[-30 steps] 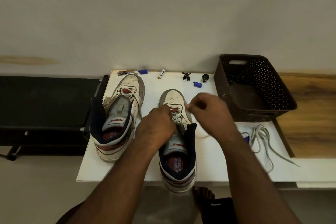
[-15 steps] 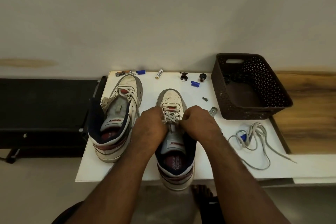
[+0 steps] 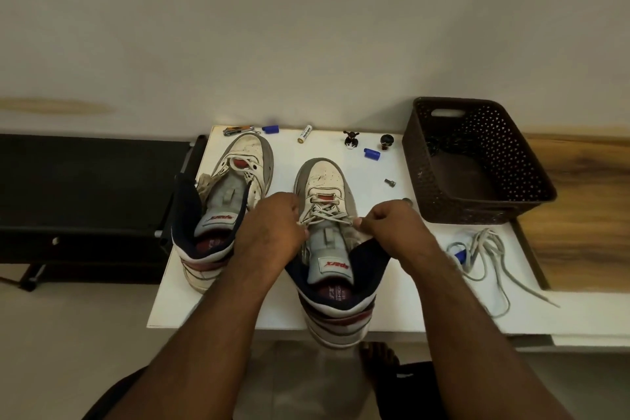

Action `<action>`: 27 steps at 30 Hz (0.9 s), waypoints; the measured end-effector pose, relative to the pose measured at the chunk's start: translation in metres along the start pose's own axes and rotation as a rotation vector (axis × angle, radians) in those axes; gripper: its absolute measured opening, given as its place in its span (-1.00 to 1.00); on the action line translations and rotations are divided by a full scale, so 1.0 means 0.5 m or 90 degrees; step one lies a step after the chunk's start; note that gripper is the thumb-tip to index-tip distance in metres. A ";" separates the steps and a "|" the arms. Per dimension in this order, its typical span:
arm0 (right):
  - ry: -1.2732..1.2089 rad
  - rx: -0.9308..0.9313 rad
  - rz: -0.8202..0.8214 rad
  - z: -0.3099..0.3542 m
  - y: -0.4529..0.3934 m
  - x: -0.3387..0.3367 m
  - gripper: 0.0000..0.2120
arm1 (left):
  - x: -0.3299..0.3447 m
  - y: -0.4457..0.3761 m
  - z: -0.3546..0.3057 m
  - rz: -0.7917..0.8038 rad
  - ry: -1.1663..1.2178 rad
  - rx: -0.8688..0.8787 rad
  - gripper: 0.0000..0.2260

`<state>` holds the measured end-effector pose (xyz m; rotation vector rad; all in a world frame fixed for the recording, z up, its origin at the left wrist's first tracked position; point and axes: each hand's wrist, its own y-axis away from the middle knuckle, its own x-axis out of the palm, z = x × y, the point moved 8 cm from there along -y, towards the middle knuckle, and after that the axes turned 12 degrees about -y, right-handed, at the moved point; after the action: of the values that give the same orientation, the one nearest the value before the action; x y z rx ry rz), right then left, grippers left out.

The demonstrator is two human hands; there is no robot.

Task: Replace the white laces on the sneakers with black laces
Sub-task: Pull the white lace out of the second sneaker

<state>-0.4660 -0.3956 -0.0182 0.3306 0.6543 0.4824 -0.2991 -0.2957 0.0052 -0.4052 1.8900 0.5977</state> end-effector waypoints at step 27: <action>0.115 -0.095 0.135 0.051 0.017 0.044 -0.82 | -0.037 -0.017 -0.042 -0.042 0.155 0.064 -0.87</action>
<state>-0.4369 -0.3806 -0.0065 0.2180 0.7574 0.7666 -0.3032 -0.3145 0.0270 -0.4908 2.1204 0.4229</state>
